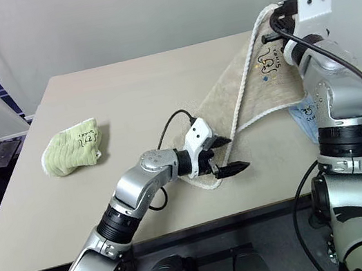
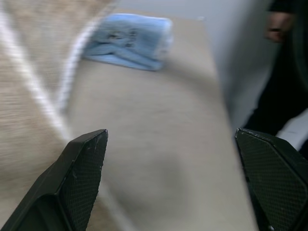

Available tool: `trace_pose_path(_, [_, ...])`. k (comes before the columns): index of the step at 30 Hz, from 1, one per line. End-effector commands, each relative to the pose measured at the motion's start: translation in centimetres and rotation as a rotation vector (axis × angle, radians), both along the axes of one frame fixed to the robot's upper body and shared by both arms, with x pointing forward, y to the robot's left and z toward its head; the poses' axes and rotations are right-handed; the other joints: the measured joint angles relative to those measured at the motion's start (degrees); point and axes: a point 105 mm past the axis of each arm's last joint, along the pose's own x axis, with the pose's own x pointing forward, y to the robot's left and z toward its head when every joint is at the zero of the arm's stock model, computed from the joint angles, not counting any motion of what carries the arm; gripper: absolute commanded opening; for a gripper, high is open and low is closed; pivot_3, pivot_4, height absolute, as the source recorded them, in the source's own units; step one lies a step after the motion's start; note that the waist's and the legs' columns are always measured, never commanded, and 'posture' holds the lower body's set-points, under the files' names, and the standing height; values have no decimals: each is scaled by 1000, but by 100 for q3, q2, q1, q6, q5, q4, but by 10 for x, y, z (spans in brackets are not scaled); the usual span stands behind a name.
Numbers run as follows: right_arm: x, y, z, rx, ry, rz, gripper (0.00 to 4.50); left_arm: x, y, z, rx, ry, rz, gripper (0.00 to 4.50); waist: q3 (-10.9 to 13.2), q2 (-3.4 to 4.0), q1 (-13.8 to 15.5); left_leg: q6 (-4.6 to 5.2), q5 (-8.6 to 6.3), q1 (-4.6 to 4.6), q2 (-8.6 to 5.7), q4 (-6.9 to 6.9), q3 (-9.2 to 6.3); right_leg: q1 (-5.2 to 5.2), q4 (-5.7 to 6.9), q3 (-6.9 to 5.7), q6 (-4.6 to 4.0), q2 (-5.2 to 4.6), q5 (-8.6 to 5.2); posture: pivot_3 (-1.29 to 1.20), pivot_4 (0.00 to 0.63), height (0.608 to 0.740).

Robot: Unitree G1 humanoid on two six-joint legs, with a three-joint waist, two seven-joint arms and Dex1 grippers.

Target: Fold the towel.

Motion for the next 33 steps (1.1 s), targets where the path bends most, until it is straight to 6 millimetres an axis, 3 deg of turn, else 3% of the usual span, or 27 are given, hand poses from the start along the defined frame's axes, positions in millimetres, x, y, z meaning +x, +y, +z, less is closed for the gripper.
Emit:
trace_pose_path(1, [-2,2,15,-6,-55,-1,16,14,7,8,10,-56,40,4500,0,0,-1,0,0,0,0,0,0,0,1,0,0,1,0,0,0,721])
trace_pose_path(6, [-3,-4,9,-6,-39,-12,16,17,13,-7,58,-11,50,4500,0,-1,3,2,1,-3,0,0,2,-2,0,0,1,1,0,0,0,721])
trace_pose_path(10, [-3,-4,5,-6,-31,-16,16,7,14,-19,87,48,12,4500,0,0,-5,3,2,-6,0,0,2,-5,1,0,1,1,1,0,0,721])
trace_pose_path(25, [-2,-6,-8,0,-7,-24,16,-1,29,-40,187,64,-1,4500,0,0,-3,0,0,-7,0,-1,2,-9,2,0,1,0,1,0,0,721])
trace_pose_path(33, [0,-7,-11,6,-4,-29,16,-18,27,-47,207,108,-69,4500,0,0,-9,-1,0,-8,0,-1,1,-11,2,1,1,-1,0,0,0,721])
